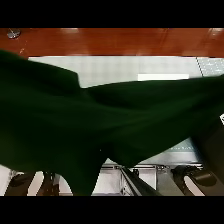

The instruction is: Fold the shirts.

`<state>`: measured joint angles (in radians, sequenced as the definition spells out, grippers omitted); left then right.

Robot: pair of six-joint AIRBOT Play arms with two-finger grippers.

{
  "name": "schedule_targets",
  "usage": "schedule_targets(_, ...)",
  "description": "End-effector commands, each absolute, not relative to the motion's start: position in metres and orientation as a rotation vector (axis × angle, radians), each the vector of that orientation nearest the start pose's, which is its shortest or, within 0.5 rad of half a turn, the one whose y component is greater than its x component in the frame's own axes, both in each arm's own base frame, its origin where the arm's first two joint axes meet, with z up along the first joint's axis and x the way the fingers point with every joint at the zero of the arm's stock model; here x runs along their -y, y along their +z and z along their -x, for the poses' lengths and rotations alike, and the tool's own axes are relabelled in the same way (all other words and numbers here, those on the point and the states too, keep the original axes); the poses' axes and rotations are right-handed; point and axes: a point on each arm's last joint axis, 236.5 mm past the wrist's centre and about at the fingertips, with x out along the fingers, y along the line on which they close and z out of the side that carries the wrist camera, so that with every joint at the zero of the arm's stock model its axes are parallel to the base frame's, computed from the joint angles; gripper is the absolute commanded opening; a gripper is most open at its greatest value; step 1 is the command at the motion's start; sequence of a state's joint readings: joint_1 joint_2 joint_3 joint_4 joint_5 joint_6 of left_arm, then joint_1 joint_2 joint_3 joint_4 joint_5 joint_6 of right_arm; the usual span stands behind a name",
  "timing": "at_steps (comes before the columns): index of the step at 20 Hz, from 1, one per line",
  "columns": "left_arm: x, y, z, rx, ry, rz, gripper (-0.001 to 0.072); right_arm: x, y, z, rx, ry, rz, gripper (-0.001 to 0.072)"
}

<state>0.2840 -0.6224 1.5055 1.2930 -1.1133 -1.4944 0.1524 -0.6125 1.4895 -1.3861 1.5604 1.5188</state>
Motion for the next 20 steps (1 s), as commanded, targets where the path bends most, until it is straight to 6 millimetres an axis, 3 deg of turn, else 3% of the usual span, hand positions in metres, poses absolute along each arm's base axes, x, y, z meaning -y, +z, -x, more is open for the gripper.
schedule_targets(1, -0.025, 0.280, -0.311, -0.530, 0.039, 0.194, 0.0018, -0.075, 0.191, -0.230, -0.927, 0.302, 0.006, 0.0031)
schedule_targets(4, -0.003, 0.193, -0.340, -0.748, -0.050, 0.361, 0.0019, -0.078, 0.099, -0.251, -1.085, 0.254, -0.063, 0.0031)
schedule_targets(7, 0.004, 0.137, -0.369, -0.859, -0.070, 0.483, 0.0019, -0.072, 0.033, -0.286, -1.173, 0.174, -0.080, 0.0031)
schedule_targets(10, 0.007, 0.103, -0.402, -0.896, -0.075, 0.586, 0.0019, -0.061, -0.006, -0.337, -1.203, 0.099, -0.160, 0.0031)
schedule_targets(13, 0.025, 0.078, -0.423, -0.926, -0.104, 0.656, 0.0047, -0.056, -0.029, -0.380, -1.246, 0.069, -0.317, 0.0032)
schedule_targets(14, 0.033, 0.068, -0.424, -0.956, -0.117, 0.652, 0.0245, -0.056, -0.033, -0.390, -1.259, 0.067, -0.364, 0.0032)
schedule_targets(15, 0.042, 0.059, -0.423, -0.989, -0.133, 0.648, 0.0693, -0.055, -0.034, -0.398, -1.272, 0.066, -0.413, 0.0052)
schedule_targets(16, 0.047, 0.053, -0.419, -1.024, -0.152, 0.629, 0.0704, -0.052, -0.032, -0.403, -1.286, 0.064, -0.456, 0.0315)
schedule_targets(17, 0.047, 0.049, -0.413, -1.050, -0.172, 0.594, 0.0704, -0.045, -0.026, -0.404, -1.298, 0.077, -0.461, 0.0649)
schedule_targets(20, 0.006, 0.035, -0.378, -1.185, -0.096, 0.514, 0.0702, 0.004, -0.004, -0.388, -1.333, 0.077, -0.415, 0.0619)
